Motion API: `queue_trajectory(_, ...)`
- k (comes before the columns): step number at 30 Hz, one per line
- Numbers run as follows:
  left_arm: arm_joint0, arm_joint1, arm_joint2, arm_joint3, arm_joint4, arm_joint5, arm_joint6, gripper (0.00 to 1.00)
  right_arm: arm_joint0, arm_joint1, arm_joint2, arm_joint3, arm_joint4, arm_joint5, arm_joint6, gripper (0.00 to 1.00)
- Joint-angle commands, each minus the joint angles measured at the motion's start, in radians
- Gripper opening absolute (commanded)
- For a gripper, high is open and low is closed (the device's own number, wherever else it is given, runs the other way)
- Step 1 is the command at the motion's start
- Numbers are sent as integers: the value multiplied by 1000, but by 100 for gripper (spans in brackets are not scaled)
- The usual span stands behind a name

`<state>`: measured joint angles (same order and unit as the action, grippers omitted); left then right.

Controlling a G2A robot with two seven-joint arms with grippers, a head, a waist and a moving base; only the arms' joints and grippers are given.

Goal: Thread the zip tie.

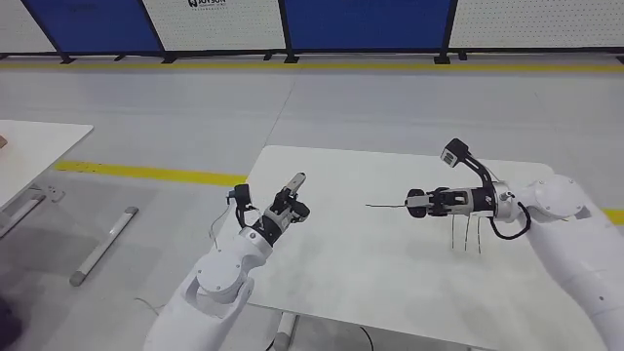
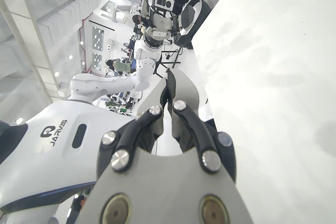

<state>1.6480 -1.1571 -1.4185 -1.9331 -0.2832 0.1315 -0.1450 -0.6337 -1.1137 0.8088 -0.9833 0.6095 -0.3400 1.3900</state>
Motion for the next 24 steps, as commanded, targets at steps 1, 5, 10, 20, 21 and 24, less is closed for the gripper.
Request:
queue_trajectory(1,0,0,0,0,0,0,0,100,0,0,0,0,0,0,0,0)
queue_trajectory(5,-14,3,34,13,63,13,-55,100,-9,0,-4,-43,-108,0,-73,0)
queue_trajectory(10,-52,-2,116,16,113,49,-87,100,-3,-17,-6,-75,-191,0,-110,0)
queue_trajectory(20,-109,-16,190,28,94,62,-62,100,-2,-35,2,-92,-241,0,-113,0)
queue_trajectory(21,-109,-16,190,28,94,62,-62,100,-2,-35,2,-92,-241,0,-113,0)
queue_trajectory(24,-109,-15,201,29,94,72,-85,100,-6,-35,0,-98,-256,0,-126,0)
